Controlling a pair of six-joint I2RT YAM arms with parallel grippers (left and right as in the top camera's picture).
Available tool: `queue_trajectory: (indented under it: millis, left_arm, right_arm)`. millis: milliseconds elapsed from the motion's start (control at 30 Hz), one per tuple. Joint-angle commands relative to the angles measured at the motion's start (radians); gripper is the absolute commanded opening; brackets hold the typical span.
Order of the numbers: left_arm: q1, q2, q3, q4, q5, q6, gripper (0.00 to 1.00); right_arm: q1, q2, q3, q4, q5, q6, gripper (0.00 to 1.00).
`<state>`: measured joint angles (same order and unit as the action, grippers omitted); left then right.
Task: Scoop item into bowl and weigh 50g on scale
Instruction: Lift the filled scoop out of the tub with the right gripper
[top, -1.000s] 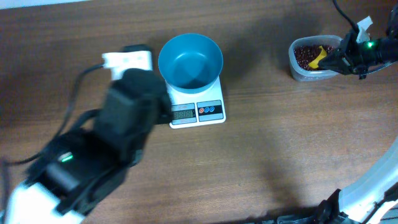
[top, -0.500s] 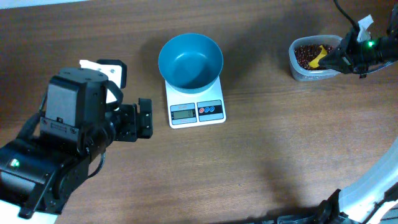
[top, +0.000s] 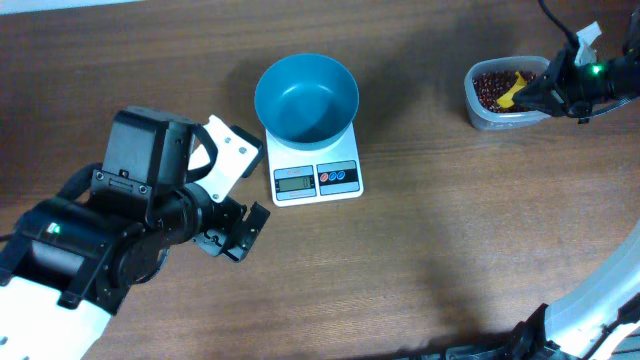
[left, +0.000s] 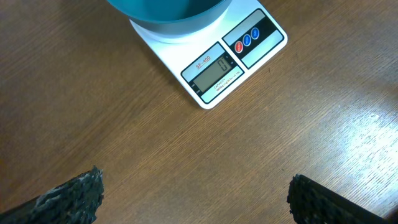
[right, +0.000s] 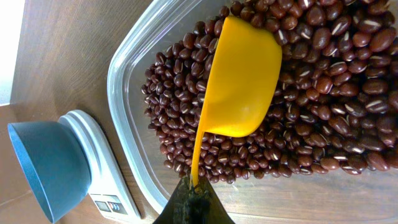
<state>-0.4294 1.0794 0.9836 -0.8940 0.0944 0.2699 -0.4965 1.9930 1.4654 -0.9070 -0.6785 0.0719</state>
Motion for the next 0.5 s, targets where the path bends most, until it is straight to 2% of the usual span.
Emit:
queue_trajectory:
  millis: [0,200,467]
  left_arm:
    - [0.004,0.003,-0.003,0.002,0.015,0.016,0.98]
    - [0.004,0.003,-0.003,0.001,0.014,0.016,0.98]
    - [0.004,0.003,-0.003,0.001,0.014,0.016,0.98]
  right_arm:
    - [0.005,0.018,-0.003,0.033,0.009,-0.014,0.04]
    - [0.005,0.018,-0.003,0.016,0.008,-0.015,0.04]
    - [0.003,0.018,-0.003,-0.088,-0.014,-0.012,0.04]
